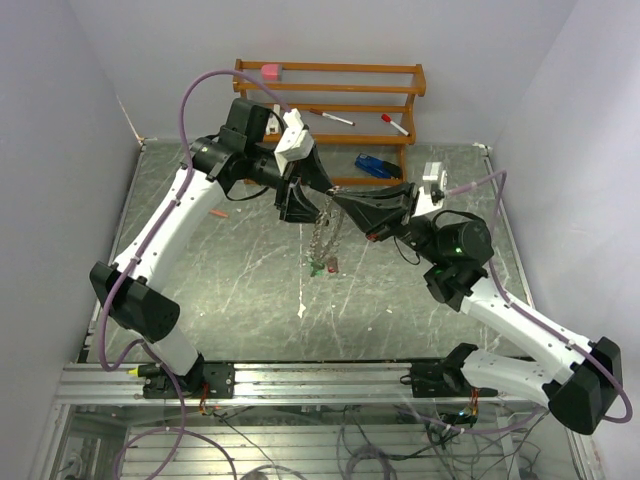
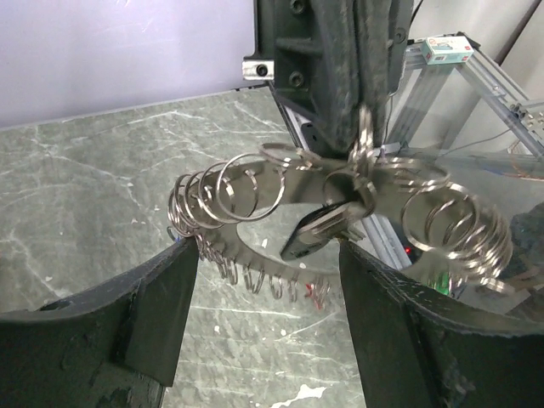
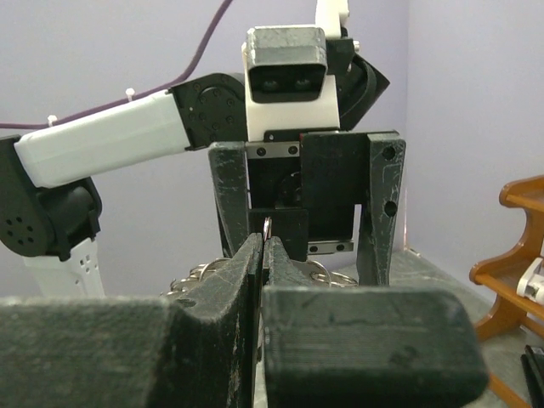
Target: Put the keys on the keyring
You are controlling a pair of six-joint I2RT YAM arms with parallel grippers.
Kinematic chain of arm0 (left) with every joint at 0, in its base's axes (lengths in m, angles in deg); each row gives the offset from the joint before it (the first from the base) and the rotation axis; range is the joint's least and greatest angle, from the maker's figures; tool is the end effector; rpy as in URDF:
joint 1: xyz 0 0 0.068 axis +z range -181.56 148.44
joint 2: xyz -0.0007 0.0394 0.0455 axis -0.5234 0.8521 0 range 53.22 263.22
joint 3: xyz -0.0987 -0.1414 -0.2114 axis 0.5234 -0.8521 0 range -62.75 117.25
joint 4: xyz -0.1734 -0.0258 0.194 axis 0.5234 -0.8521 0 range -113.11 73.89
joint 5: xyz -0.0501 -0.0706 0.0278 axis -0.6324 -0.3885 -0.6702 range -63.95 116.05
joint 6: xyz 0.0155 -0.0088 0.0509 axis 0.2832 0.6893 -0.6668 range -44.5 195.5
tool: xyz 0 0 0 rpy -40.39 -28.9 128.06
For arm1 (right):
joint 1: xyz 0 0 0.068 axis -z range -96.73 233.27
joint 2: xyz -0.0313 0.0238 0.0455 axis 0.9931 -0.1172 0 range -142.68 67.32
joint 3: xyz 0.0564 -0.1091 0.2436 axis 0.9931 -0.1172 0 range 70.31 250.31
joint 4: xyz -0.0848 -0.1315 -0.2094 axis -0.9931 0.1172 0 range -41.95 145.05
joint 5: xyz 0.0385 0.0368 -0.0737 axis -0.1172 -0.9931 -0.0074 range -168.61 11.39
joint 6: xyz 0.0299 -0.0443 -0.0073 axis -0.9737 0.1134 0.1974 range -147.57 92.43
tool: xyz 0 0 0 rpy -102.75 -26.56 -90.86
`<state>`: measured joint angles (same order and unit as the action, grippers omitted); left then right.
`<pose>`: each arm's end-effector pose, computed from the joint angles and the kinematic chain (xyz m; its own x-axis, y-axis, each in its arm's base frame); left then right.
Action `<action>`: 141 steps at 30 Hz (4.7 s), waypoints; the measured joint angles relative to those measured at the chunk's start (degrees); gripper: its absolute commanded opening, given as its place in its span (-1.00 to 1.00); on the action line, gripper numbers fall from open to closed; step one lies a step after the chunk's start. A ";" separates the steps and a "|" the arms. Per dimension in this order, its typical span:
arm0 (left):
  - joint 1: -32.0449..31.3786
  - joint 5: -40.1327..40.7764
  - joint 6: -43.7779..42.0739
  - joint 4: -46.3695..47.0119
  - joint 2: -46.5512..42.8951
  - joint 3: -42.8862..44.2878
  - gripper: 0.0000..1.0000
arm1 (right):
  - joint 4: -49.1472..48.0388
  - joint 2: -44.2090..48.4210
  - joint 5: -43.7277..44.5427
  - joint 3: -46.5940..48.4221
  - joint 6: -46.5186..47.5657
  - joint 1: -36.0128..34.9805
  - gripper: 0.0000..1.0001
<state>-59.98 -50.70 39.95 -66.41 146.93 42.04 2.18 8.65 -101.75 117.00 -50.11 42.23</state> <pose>0.2735 -0.1875 0.4309 -0.0034 0.1534 -0.9882 0.9517 -0.3029 -0.0503 0.1594 0.1572 0.4064 0.0628 0.5221 -0.8506 -0.9461 0.3025 0.1158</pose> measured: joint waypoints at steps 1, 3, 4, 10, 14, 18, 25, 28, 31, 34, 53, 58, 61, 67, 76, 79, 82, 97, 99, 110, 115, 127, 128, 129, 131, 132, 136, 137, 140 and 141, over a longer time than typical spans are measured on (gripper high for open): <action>-0.02 -0.11 0.02 0.02 0.00 -0.02 0.55 | 0.09 -0.24 0.00 -0.02 -0.02 0.00 -1.00; -0.02 -0.52 0.02 0.00 0.00 -0.04 0.55 | 0.26 -0.66 0.00 -0.11 -0.04 0.02 -1.00; -0.02 -0.76 0.02 0.00 0.00 -0.15 0.54 | 0.35 -0.79 -0.02 -0.24 -0.11 0.11 -1.00; -0.02 -1.75 0.15 -0.17 -0.02 -1.40 0.26 | 0.81 -1.16 -0.46 -0.46 -0.79 1.09 -1.00; -0.02 -2.29 0.31 -0.20 -0.07 -2.82 0.16 | 1.09 -1.18 -0.66 -0.46 -0.92 1.60 -1.00; -0.02 -2.21 -0.31 -0.96 -0.09 -3.76 -0.09 | 1.38 -1.22 -1.05 -0.46 -1.14 2.10 -1.00; -0.02 -1.95 -1.79 -1.86 -0.37 -3.72 0.31 | 1.62 -1.92 -2.49 -0.46 -2.19 2.32 -1.00; -0.02 -1.88 -2.58 -2.54 -0.39 -3.69 0.30 | 1.57 -2.58 -3.96 -0.46 -3.23 2.75 -1.00; -0.02 -1.97 -3.32 -3.21 -0.39 -3.65 0.16 | 1.14 -3.28 -6.16 -0.46 -5.11 4.04 -1.00; -0.02 -2.01 -3.89 -3.39 -0.39 -3.61 -0.12 | -0.09 -4.17 -8.46 -0.46 -7.82 6.12 -1.00; -0.02 7.43 -10.84 -9.81 -0.98 0.59 -0.74 | 0.04 -5.92 -17.27 0.72 -14.71 9.25 -1.00; -0.02 11.13 -15.30 -14.47 -0.98 4.00 -0.81 | 1.38 -5.90 -18.08 1.33 -14.62 9.66 -1.00; -0.02 12.17 -17.20 -16.44 -1.03 4.48 -0.80 | 2.54 -5.90 -18.27 1.51 -14.53 9.77 -1.00; -0.48 12.57 -19.56 -19.02 -1.03 4.52 -0.79 | 4.50 -5.97 -18.53 2.29 -14.01 9.81 -1.00; -1.75 14.27 -19.21 -19.54 -0.98 6.91 -0.81 | 5.20 -6.86 -18.73 3.26 -13.51 9.86 -1.00; -1.79 14.99 -18.64 -19.43 -0.96 7.96 -0.81 | 5.38 -7.28 -18.75 3.26 -13.46 9.86 -1.00; -1.79 15.15 -18.36 -19.47 -0.92 8.50 -0.81 | 5.55 -7.28 -18.73 3.26 -13.29 9.86 -1.00; -1.81 18.64 -18.01 -19.43 -0.92 8.83 -0.85 | 6.75 -7.26 -18.71 3.26 -12.76 9.86 -1.00; -1.81 18.97 -18.01 -19.41 -0.92 8.83 -0.85 | 6.75 -7.26 -18.82 3.26 -12.79 9.86 -1.00; -1.86 19.78 -17.59 -19.39 -0.31 10.51 -0.86 | 7.67 -7.26 -19.32 3.34 -12.72 9.86 -1.00; -1.90 19.76 -16.92 -19.41 0.07 12.22 -0.86 | 8.04 -7.56 -19.30 3.91 -12.48 9.86 -1.00; -1.88 19.82 -16.70 -18.88 0.04 11.17 -0.86 | 8.50 -7.69 -18.99 4.74 -12.35 9.84 -1.00; -1.90 19.96 -16.74 -18.84 0.04 10.64 -0.86 | 8.55 -7.69 -18.80 4.74 -12.35 9.86 -1.00; -1.90 20.02 -16.83 -18.82 0.04 10.14 -0.86 | 8.57 -7.63 -18.51 4.74 -12.35 9.84 -1.00; -1.92 20.00 -16.98 -18.78 0.04 9.22 -0.86 | 8.76 -7.43 -17.92 4.74 -12.35 9.84 -1.00; -1.95 20.00 -16.96 -18.78 0.04 8.96 -0.86 | 8.83 -7.34 -17.70 4.74 -12.35 9.84 -1.00; -1.95 19.93 -16.83 -18.45 0.02 8.72 -0.86 | 8.98 -7.34 -17.38 4.74 -12.35 9.84 -1.00; -1.95 19.91 -16.70 -18.40 0.02 8.76 -0.86 | 8.98 -7.37 -17.40 4.74 -12.35 9.84 -1.00; -1.95 19.91 -16.17 -18.18 0.02 9.16 -0.86 | 8.98 -7.39 -17.38 4.74 -12.35 9.84 -1.00; -1.95 19.93 -15.98 -18.10 0.02 9.38 -0.86 | 8.98 -7.43 -17.38 4.74 -12.35 9.84 -1.00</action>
<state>-61.93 -30.77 23.98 -84.51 146.95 51.42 11.17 1.22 -119.12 121.75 -62.46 52.07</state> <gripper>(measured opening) 0.129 0.007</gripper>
